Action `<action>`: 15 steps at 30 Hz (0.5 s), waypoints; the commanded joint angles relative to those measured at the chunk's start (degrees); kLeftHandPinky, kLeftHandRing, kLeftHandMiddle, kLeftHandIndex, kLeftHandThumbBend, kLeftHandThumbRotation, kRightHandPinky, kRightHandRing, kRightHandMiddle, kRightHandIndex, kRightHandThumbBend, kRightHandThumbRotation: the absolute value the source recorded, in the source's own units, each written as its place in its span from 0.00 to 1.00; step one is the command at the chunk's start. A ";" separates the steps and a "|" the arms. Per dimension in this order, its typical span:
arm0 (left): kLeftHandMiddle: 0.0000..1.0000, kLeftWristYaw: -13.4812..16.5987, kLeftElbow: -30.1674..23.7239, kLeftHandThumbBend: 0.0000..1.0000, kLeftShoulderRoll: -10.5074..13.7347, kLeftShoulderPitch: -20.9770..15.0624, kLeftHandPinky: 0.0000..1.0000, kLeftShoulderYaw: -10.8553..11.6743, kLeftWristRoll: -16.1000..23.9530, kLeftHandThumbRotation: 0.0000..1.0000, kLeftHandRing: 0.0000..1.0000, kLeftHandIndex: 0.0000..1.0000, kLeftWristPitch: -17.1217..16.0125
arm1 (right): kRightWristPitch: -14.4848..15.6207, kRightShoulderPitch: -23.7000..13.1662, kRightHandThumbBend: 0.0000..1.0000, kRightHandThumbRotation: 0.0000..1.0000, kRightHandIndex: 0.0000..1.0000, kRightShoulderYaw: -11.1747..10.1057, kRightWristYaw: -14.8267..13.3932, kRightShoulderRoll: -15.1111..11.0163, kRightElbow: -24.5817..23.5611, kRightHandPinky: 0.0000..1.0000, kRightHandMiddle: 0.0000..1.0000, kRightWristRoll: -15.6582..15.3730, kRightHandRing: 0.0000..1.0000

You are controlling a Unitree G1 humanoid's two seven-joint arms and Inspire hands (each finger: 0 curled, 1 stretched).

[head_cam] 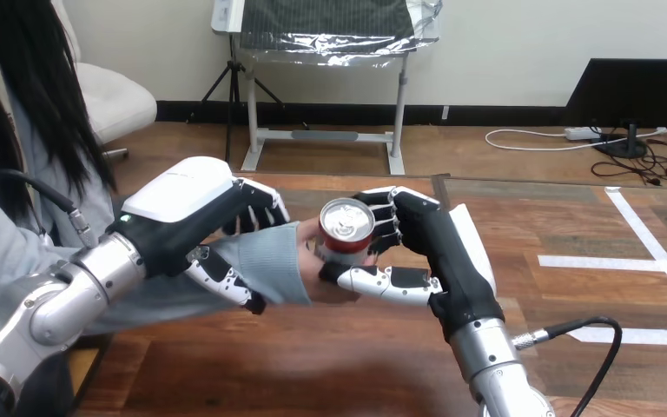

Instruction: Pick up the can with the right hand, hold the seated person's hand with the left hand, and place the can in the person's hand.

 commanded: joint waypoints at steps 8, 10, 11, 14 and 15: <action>0.81 1.44 -3.93 1.00 0.01 -0.15 0.77 2.86 -1.87 0.37 0.79 0.85 0.01 | -0.90 -3.46 0.88 0.20 0.86 0.46 1.24 -1.25 -0.74 0.82 0.83 -1.38 0.83; 0.84 1.35 -4.53 1.00 0.08 0.41 0.81 3.11 -2.08 0.40 0.82 0.87 0.07 | -1.06 -3.42 0.89 0.23 0.88 0.35 1.37 -1.37 -0.67 0.84 0.85 -1.43 0.84; 0.85 1.23 -5.13 1.00 0.14 0.96 0.82 3.31 -2.23 0.41 0.83 0.88 0.33 | -1.55 -3.38 0.90 0.24 0.89 0.21 1.47 -1.50 -0.40 0.84 0.86 -1.29 0.85; 0.89 1.10 -6.18 1.00 0.12 2.08 0.85 3.83 -2.60 0.45 0.88 0.92 0.55 | -2.47 -3.28 0.92 0.29 0.92 -0.11 1.60 -1.73 0.12 0.86 0.88 -1.05 0.87; 0.90 1.14 -6.40 1.00 0.08 2.42 0.86 4.00 -2.78 0.46 0.89 0.93 0.43 | -2.64 -3.24 0.93 0.30 0.92 -0.20 1.59 -1.79 0.22 0.86 0.89 -1.04 0.87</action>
